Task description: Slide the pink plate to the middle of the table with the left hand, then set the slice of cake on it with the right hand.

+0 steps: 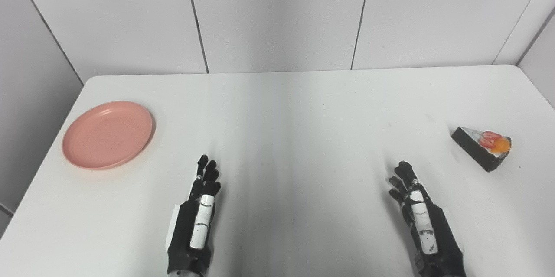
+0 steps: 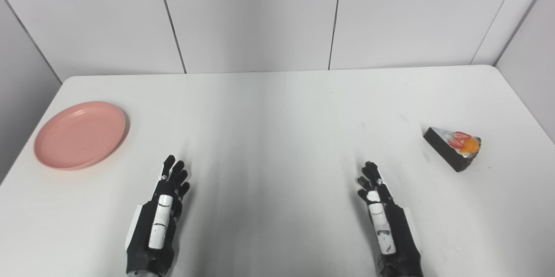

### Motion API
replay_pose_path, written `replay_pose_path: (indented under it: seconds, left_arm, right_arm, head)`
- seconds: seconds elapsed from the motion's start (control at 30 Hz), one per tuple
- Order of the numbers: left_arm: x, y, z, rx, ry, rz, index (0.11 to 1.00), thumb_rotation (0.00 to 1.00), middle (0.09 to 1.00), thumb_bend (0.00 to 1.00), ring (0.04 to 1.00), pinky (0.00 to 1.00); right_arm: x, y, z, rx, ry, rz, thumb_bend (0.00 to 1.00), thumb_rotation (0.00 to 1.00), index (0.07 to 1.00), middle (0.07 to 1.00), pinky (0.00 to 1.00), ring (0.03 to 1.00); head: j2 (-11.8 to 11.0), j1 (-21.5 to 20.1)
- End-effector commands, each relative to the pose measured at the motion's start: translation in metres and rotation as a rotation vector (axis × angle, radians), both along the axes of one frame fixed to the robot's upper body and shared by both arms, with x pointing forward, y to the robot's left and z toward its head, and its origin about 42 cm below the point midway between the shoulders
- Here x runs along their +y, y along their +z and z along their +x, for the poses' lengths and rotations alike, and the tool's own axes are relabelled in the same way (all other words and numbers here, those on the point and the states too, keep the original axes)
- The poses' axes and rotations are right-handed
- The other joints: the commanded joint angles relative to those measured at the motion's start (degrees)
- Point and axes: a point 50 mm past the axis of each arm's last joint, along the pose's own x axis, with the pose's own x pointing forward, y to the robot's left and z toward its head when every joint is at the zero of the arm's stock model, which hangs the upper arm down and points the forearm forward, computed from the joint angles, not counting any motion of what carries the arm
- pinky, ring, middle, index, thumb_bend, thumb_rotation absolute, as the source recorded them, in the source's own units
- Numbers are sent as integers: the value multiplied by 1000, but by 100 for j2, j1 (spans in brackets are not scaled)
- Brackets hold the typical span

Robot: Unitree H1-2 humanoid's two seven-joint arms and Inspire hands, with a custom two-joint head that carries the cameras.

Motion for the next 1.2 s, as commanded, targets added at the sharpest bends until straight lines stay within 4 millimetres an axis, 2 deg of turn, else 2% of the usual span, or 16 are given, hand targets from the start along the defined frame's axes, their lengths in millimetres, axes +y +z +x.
replay_pose_path:
  seconds: [0.0,1.17]
  left_arm:
    - [1,7,0,-41,-16,15,1000,853,1000,694,1000,1000]
    - [1,7,1,-40,-14,21,1000,857,1000,687,998,1000]
  right_arm:
    - [2,10,0,-70,6,4,912,959,939,945,931,926]
    - [1,10,0,-68,3,2,920,956,938,943,925,922]
  head:
    - [4,8]
    - [-7,15]
